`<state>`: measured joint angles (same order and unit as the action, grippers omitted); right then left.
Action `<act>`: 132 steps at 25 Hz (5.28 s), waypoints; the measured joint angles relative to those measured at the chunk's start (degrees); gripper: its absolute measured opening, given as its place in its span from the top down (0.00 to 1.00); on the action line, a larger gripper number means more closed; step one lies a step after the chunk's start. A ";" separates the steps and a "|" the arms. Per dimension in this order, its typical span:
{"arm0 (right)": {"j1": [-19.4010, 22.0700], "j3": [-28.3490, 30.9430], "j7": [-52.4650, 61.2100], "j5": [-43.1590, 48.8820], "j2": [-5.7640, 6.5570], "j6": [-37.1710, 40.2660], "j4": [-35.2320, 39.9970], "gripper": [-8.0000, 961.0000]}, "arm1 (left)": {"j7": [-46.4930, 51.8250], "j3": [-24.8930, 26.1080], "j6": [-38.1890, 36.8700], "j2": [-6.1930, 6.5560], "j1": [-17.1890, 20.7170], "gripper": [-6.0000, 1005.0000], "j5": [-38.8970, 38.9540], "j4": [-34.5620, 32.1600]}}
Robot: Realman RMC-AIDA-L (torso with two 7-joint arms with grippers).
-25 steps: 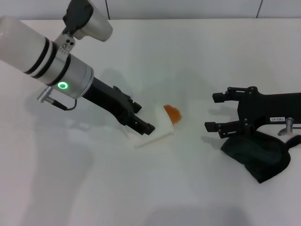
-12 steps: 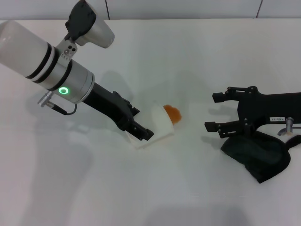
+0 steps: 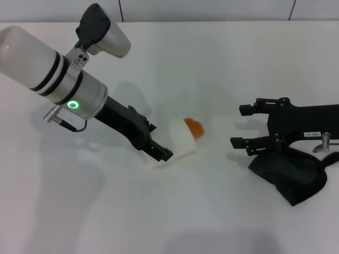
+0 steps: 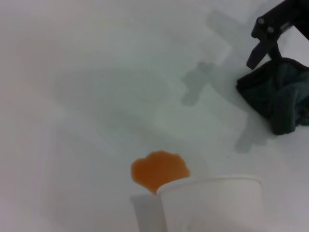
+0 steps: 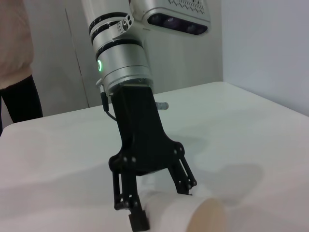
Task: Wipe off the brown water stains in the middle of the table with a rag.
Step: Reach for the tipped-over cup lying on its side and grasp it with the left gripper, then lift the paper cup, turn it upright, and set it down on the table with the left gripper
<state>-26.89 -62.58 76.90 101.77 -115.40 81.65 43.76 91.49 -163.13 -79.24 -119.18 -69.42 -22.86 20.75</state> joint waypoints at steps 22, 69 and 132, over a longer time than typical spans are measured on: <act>0.08 0.00 0.00 0.00 0.00 0.00 -0.06 0.09 | 0.45 0.00 2.64 -0.08 -0.04 0.18 -0.88 -1.48; 0.66 0.38 0.00 -1.40 0.02 0.00 0.03 0.09 | -38.05 0.07 1.52 0.00 23.70 0.40 50.39 -3.38; 0.71 0.37 0.53 -1.49 0.00 0.00 0.24 0.09 | -55.51 0.13 13.98 -0.24 32.50 0.35 58.72 -15.40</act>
<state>-26.19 -62.21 77.43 100.28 -115.40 81.65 43.99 35.98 -162.99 -65.26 -119.43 -36.92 35.86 5.35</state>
